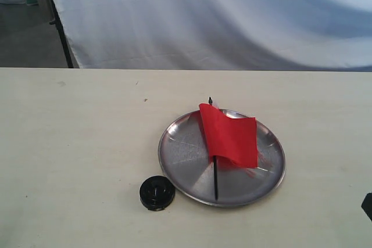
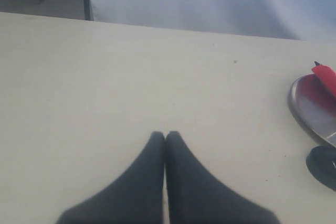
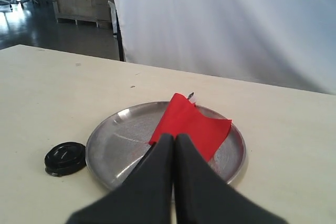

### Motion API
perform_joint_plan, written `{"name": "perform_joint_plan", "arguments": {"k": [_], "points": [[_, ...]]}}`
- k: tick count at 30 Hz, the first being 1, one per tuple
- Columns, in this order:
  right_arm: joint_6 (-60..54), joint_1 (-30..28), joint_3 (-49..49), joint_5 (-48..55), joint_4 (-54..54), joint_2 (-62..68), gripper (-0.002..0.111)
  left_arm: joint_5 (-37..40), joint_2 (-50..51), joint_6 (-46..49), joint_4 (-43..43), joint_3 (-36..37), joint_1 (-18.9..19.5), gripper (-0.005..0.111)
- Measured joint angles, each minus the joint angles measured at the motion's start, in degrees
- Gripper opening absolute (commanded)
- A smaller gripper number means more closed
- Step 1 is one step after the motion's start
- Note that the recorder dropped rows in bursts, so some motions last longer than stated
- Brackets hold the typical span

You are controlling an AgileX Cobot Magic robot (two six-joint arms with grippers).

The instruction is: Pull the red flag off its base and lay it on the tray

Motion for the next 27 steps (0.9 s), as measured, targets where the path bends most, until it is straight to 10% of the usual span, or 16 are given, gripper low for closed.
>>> {"name": "perform_joint_plan", "arguments": {"k": [13, 27], "points": [[23.97, 0.00, 0.00, 2.36, -24.28, 0.00, 0.000, 0.00, 0.00, 0.00, 0.00, 0.00, 0.00, 0.000], [21.89, 0.00, 0.00, 6.60, -27.66, 0.00, 0.000, 0.00, 0.00, 0.00, 0.00, 0.00, 0.00, 0.000]]}}
